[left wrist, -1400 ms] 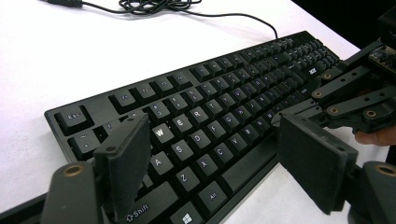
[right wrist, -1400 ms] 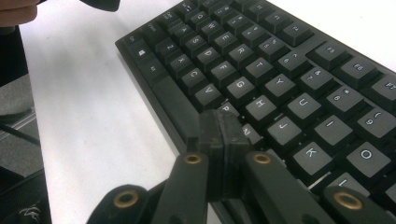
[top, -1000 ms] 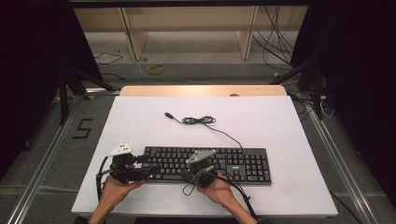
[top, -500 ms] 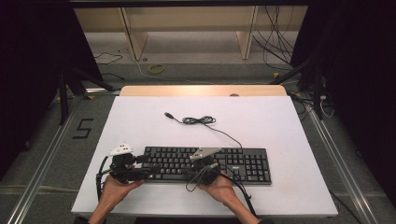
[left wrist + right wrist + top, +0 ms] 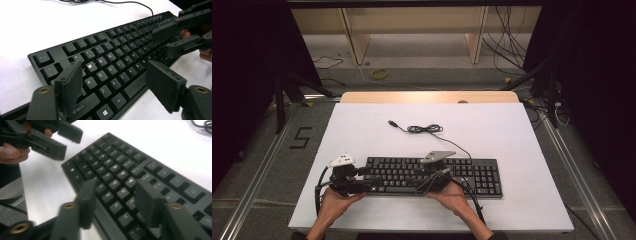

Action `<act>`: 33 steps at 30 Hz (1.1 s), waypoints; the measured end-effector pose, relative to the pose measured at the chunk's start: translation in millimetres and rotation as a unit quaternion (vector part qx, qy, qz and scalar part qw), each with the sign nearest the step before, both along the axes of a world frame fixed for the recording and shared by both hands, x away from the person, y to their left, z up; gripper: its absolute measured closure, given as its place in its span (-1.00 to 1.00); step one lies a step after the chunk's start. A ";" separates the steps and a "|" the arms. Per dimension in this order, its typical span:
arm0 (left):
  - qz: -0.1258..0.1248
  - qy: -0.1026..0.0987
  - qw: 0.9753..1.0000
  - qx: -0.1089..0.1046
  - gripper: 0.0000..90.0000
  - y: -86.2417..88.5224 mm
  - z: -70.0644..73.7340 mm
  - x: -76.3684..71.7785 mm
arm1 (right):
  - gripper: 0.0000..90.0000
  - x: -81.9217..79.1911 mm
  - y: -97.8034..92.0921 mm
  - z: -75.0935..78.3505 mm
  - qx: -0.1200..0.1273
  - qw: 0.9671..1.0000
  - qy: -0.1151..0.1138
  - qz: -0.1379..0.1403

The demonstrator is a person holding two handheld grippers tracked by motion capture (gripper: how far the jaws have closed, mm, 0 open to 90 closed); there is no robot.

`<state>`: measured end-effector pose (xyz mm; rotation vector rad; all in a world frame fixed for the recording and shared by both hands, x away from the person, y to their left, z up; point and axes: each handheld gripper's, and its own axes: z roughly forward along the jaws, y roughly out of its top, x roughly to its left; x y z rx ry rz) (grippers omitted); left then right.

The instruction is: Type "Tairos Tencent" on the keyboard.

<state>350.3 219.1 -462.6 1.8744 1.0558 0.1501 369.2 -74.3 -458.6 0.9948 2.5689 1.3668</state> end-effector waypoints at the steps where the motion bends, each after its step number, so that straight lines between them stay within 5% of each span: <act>1: 0.001 0.002 1.000 0.002 -0.28 0.1 -0.3 0.1 | 0.04 0.7 0.3 0.8 -0.001 1.000 0.000 -0.002; 9: 0.002 0.012 1.000 0.027 0.07 1.3 -1.8 1.2 | -0.08 8.1 3.2 6.0 0.002 1.000 -0.006 -0.004; 25: 0.001 0.030 0.997 0.069 0.97 4.9 -4.7 2.4 | 0.54 21.0 21.9 3.5 -0.010 1.000 -0.004 -0.004; 33: -0.002 0.042 0.996 0.077 0.98 4.0 -7.0 3.6 | 0.90 26.2 33.6 -1.0 -0.023 1.000 0.001 -0.003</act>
